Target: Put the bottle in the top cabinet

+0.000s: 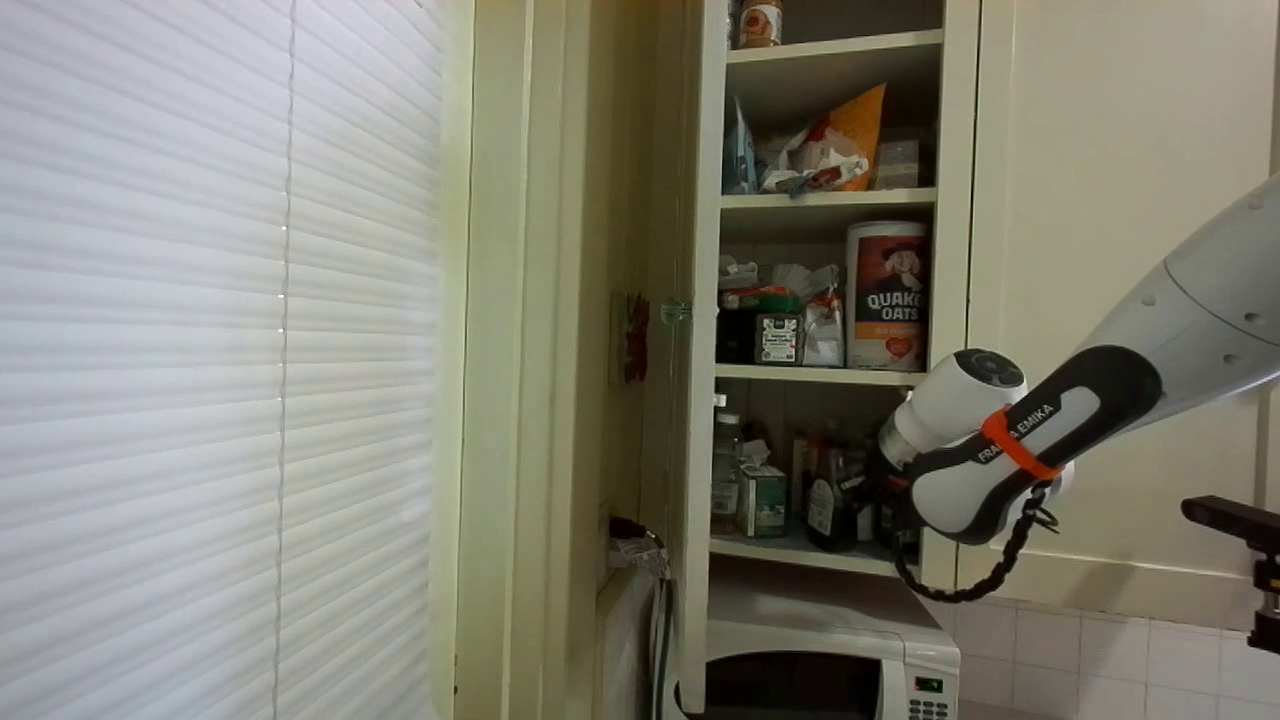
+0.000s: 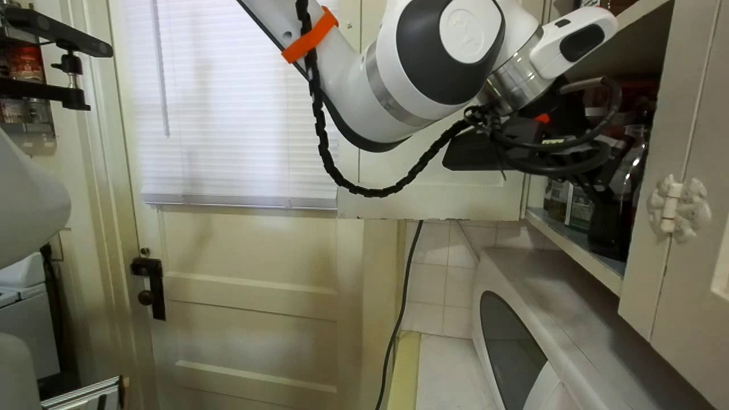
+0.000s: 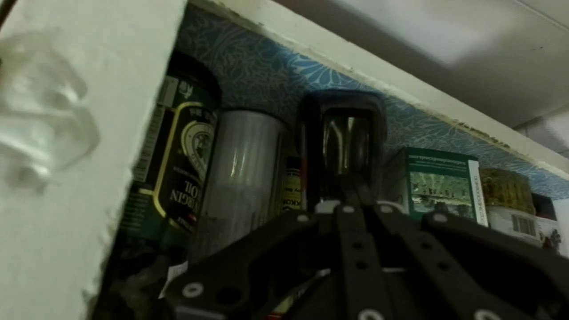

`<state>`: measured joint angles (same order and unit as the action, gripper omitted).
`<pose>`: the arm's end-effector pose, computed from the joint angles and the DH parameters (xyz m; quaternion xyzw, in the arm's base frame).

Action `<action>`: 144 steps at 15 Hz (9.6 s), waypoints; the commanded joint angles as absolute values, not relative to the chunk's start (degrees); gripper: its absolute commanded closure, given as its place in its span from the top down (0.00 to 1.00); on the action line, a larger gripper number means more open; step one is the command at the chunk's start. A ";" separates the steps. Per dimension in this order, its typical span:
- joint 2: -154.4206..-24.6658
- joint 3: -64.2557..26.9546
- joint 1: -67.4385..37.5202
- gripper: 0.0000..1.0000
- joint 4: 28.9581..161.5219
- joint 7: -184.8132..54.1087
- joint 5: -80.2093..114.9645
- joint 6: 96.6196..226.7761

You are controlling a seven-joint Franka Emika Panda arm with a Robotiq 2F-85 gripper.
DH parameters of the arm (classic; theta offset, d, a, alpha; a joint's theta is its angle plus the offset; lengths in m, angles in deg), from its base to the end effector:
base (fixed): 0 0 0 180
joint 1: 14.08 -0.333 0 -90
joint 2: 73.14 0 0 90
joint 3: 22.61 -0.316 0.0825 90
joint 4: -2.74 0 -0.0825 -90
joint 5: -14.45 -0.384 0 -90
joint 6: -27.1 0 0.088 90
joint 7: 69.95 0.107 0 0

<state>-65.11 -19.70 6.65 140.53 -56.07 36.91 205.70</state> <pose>0.4890 -0.1792 0.4662 0.9019 -0.1225 0.3977 0.1158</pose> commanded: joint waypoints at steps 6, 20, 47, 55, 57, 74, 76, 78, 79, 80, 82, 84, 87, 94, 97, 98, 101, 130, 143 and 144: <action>-71.31 -20.43 9.13 0.00 134.20 -54.57 42.19 209.29; -76.10 -19.67 8.20 0.00 127.37 -50.97 47.65 209.36; -76.07 -20.49 6.30 0.00 127.34 -41.42 42.93 208.44; -71.85 -20.62 5.85 0.00 132.32 -27.78 39.16 208.37; -71.46 -21.32 5.45 0.00 133.96 -25.64 36.81 208.99; -73.19 -18.19 3.63 0.00 135.78 -25.40 23.58 219.67; -75.36 -20.78 6.22 0.00 134.99 -22.01 25.94 221.05; -77.50 -19.89 5.31 0.00 133.85 -25.10 23.54 222.85; -78.70 -19.84 4.65 0.00 133.21 -24.94 22.74 223.73; -79.99 -19.47 3.95 0.00 132.33 -25.66 21.45 224.79; -81.49 -19.23 2.51 0.00 131.34 -26.84 19.78 226.20; -79.91 -19.96 3.91 0.01 132.53 -25.36 21.91 224.72; -80.87 -19.87 3.23 0.00 131.64 -25.52 21.49 225.02; -83.16 -16.55 -0.61 0.00 129.52 -28.10 13.84 226.58; -84.74 -16.00 -1.93 0.00 128.12 -28.05 11.95 226.73; -85.41 -15.72 -2.45 0.00 127.50 -28.15 11.30 227.29; -87.25 -15.54 -3.52 0.00 125.50 -27.86 10.14 228.07; -81.37 -14.78 -6.75 0.00 130.93 -45.46 -9.96 225.97; -70.71 -12.46 -9.40 0.00 142.23 -65.28 -23.38 222.04; -70.11 -12.65 -9.24 0.00 142.71 -68.24 -25.02 221.97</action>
<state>-73.99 -12.99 -8.62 139.61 -60.28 -20.19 224.53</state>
